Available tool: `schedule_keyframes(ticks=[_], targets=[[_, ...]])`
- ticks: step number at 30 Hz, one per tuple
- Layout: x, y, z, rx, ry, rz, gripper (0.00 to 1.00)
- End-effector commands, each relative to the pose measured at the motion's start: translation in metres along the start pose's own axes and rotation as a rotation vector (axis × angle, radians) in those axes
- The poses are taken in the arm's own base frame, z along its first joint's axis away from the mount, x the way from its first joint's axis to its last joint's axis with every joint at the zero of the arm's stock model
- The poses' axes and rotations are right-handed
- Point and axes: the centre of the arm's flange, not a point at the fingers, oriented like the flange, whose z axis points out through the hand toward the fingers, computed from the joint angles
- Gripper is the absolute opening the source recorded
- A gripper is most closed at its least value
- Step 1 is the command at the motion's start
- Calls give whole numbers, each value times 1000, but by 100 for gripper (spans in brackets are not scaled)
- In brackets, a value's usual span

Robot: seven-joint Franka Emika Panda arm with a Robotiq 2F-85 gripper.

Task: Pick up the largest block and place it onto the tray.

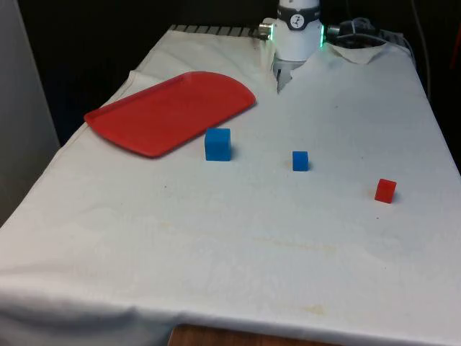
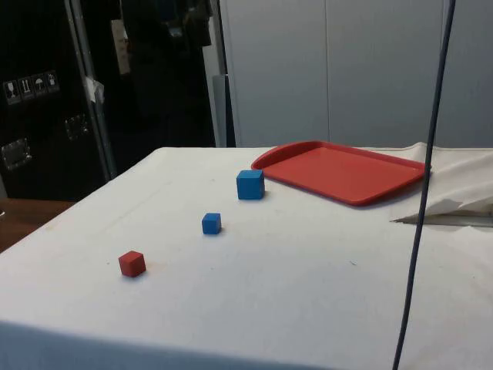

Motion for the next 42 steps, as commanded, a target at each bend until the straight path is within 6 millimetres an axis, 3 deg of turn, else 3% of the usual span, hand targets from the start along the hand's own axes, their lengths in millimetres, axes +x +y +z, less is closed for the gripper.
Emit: schedule_keyframes(ticks=[1, 18, 42], targets=[[1, 0, 2, -3, 1, -1, 100], [5, 9, 39, -52, 24, -1, 100], [-7, 54, 83, -107, 2, -7, 100]])
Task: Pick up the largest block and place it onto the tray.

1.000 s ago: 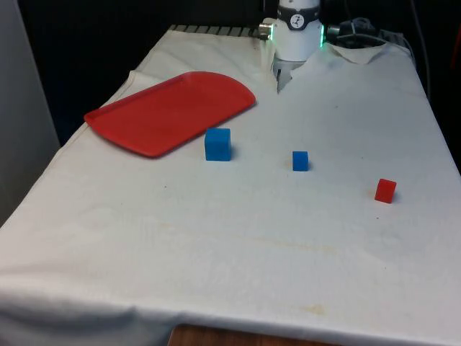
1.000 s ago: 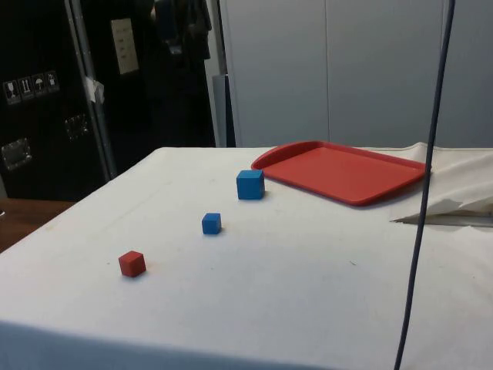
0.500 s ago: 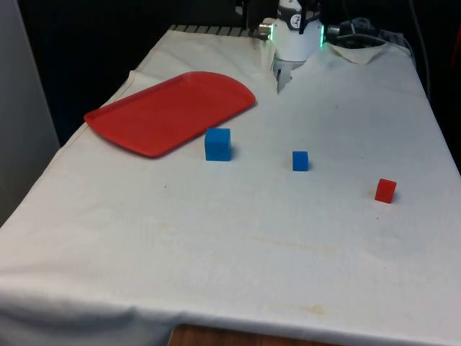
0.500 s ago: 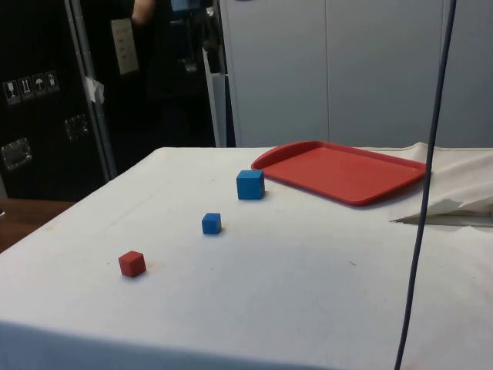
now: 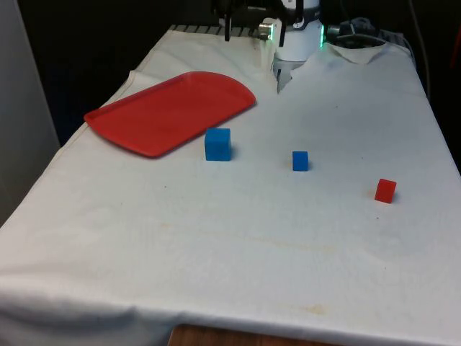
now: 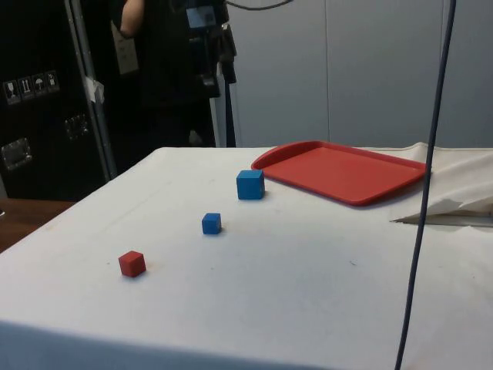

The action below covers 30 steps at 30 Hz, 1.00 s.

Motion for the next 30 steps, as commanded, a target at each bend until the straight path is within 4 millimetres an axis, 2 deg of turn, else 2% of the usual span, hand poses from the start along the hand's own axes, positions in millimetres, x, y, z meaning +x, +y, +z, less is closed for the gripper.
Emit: schedule_keyframes(ticks=[1, 14, 30], targets=[[2, 2, 4, -10, 4, -2, 100], [10, 8, 27, -46, -8, 1, 100], [15, 5, 73, -46, 13, 5, 100]])
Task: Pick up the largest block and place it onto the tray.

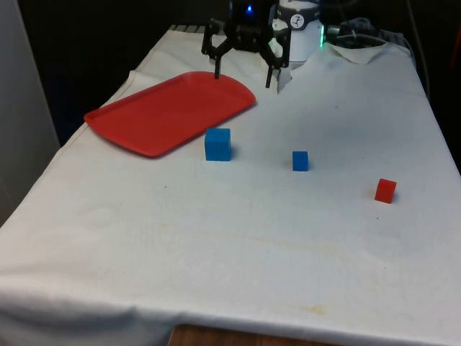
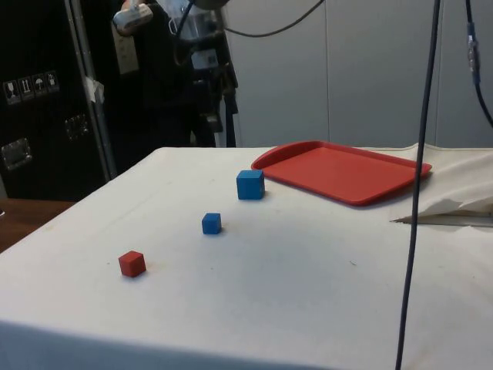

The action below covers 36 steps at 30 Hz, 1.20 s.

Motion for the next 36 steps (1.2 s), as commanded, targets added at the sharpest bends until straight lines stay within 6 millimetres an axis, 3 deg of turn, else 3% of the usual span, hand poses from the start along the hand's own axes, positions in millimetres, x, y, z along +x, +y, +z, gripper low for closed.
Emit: schedule_keyframes(ticks=[1, 7, 36], targets=[[0, -1, 3, 0, 1, -1, 100], [1, -3, 23, 12, 10, -2, 100], [2, 8, 81, -23, -57, -22, 100]])
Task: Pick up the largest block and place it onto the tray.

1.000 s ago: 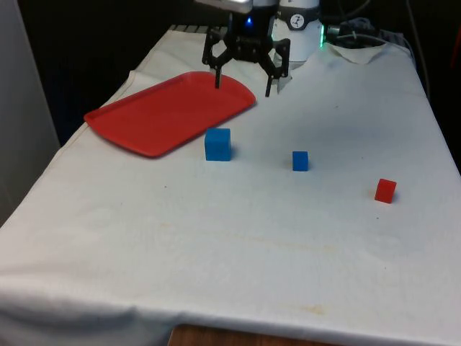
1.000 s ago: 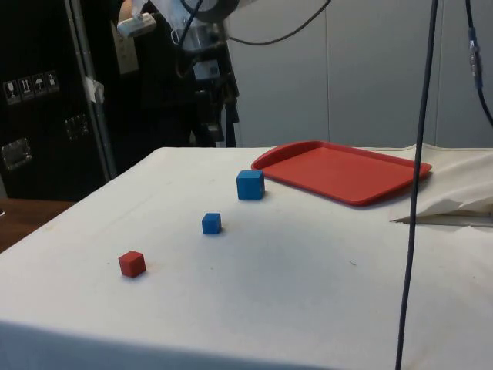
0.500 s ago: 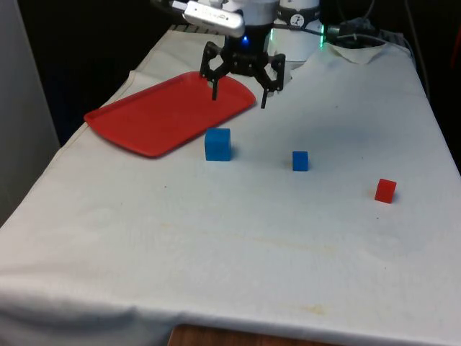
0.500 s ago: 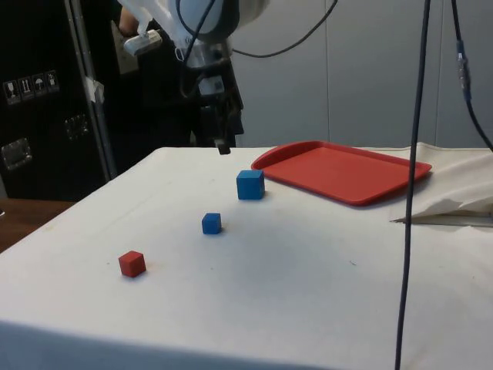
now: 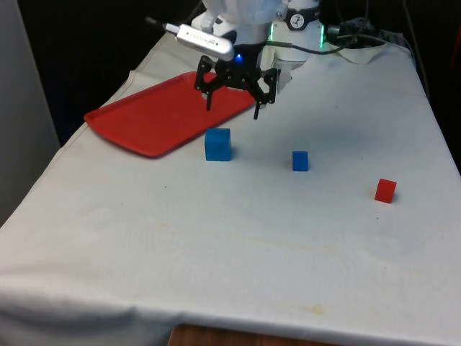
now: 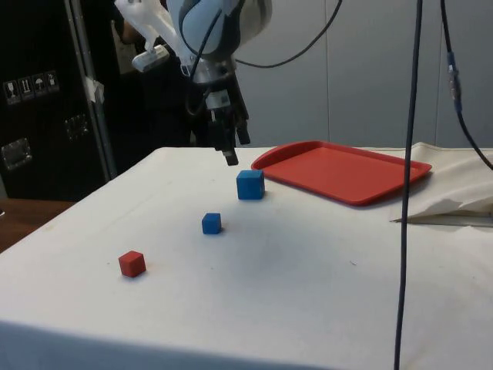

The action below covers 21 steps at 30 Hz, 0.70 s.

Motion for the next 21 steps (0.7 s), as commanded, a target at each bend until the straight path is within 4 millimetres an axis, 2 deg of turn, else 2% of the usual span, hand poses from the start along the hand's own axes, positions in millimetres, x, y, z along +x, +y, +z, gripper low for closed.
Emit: schedule_keyframes(ticks=[1, 21], targets=[[0, 0, 2, -1, -3, -1, 100], [5, 18, 38, 44, -12, -8, 100]])
